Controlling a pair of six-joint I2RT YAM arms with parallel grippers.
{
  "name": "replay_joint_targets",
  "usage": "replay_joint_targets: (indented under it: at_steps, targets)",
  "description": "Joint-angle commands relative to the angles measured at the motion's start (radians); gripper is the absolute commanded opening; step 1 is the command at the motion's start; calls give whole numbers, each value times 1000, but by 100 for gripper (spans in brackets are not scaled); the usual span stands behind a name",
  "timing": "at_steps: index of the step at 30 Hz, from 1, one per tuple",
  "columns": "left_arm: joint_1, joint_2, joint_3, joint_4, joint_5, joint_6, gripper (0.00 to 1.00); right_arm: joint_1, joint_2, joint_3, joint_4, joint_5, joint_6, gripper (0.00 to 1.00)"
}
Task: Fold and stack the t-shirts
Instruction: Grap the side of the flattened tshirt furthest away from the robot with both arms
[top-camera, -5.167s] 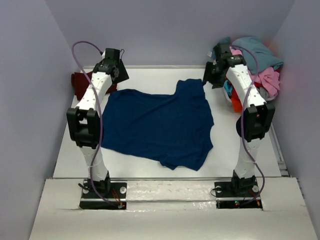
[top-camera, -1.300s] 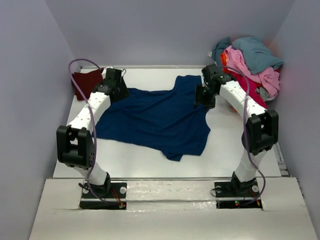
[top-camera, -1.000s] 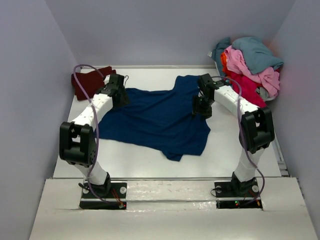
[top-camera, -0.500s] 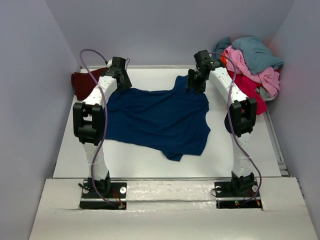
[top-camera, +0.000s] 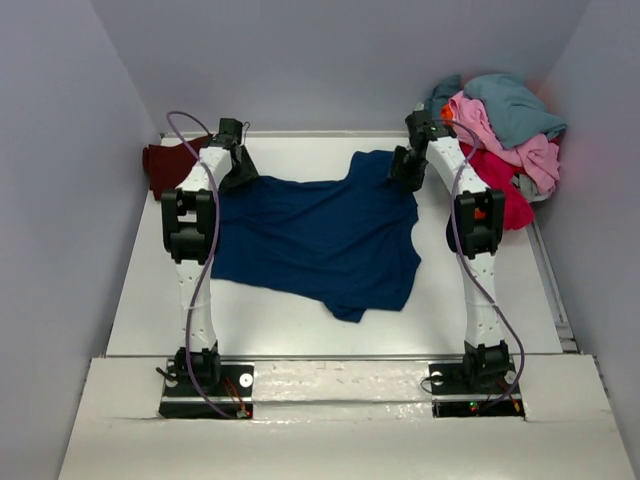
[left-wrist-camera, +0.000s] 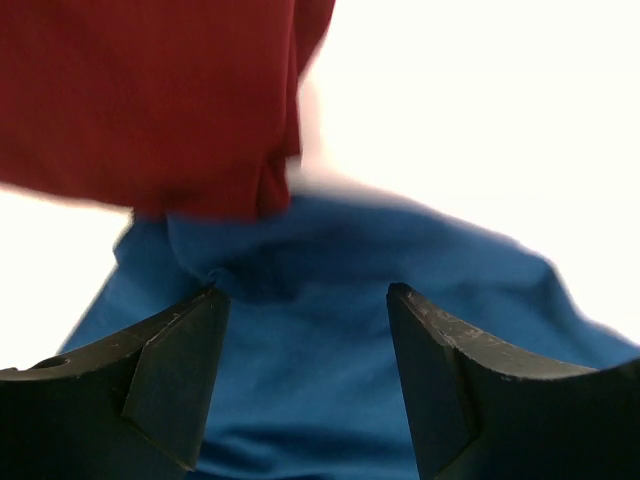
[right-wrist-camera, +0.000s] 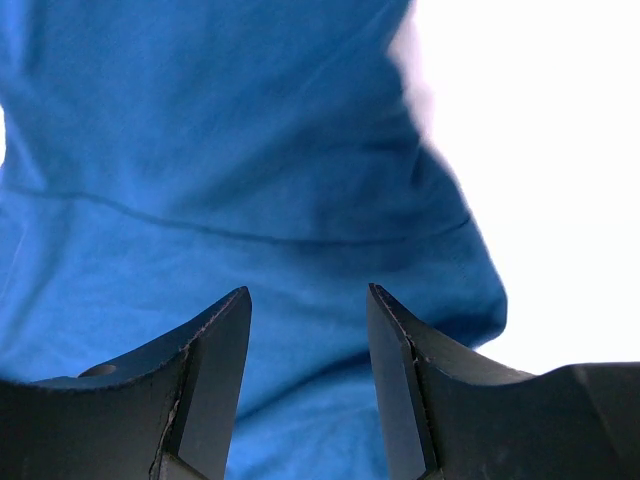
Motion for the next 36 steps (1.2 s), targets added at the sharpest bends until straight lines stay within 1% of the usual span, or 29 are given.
replay_joint_targets:
  at_steps: [1, 5, 8, 13, 17, 24, 28, 33, 35, 36]
  targets:
    - [18, 25, 171, -56, 9, 9, 75, -16, 21, 118, -37, -22, 13, 56]
    - [18, 39, 218, -71, -8, 16, 75, -16, 24, 125, -36, -23, 12, 56]
    - [18, 22, 199, -65, -9, 22, 75, -26, 22, 130, -49, -22, 3, 56]
    - [27, 48, 189, -83, 3, 21, 74, -26, 31, 125, -50, -33, 0, 56]
    - [27, 10, 125, -59, -9, 22, 74, -35, 28, 113, -37, -34, 3, 56]
    - [27, 8, 103, -82, -26, 21, 72, -35, 27, 109, -28, -48, 12, 56]
    - [27, -6, 64, -67, -29, 21, 72, -35, 21, 98, -25, -50, 10, 56]
    - [27, -9, 51, -64, -26, 25, 66, -35, 22, 82, -13, -50, 9, 56]
    - [27, -1, 51, -70, -28, 27, 59, -35, 36, 99, -19, -53, 12, 56]
    - [27, 2, 50, -71, -28, 27, 53, -35, 41, 101, -17, -54, 12, 56]
